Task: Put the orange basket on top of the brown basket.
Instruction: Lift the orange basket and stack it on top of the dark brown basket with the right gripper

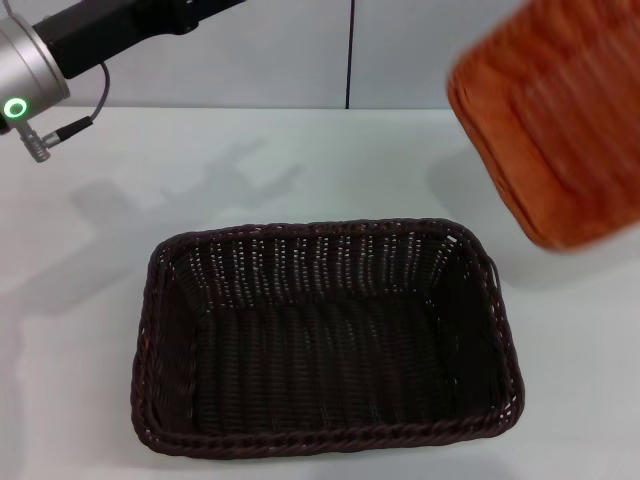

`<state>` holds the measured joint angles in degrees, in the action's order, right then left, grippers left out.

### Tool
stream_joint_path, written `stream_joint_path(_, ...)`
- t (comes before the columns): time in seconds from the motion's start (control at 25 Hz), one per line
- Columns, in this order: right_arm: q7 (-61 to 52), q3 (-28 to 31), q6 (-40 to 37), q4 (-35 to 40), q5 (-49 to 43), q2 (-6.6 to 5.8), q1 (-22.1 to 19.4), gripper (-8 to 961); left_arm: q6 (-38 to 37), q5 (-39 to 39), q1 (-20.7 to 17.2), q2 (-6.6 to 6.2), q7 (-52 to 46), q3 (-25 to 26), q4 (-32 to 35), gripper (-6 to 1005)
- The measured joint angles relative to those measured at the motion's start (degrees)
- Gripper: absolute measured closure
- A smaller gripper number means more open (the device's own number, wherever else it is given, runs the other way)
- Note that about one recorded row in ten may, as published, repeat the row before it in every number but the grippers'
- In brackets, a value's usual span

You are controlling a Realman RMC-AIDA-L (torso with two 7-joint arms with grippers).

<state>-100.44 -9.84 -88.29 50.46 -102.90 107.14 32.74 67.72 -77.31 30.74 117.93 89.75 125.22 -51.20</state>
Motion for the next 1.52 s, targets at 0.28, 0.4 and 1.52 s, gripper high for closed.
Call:
stream_joint_path(0.28, 4.15, -2.77, -3.80, -11.54, 15.16, 3.94, -1.28, 792, -0.28, 1.60, 1.17, -0.06, 2.86, 1.43, 3.63, 136)
stream_joint_path(0.4, 5.01, -2.95, -7.07, -14.92, 16.48, 4.94, -1.67, 793, -0.26, 1.60, 1.46, -0.13, 3.12, 1.62, 4.22, 136)
stream_joint_path(1.52, 24.34, -3.21, -20.65, -54.10, 14.60, 11.87, -6.49, 793, -0.78, 1.21, 3.78, -0.43, 4.64, 4.18, 7.19, 137)
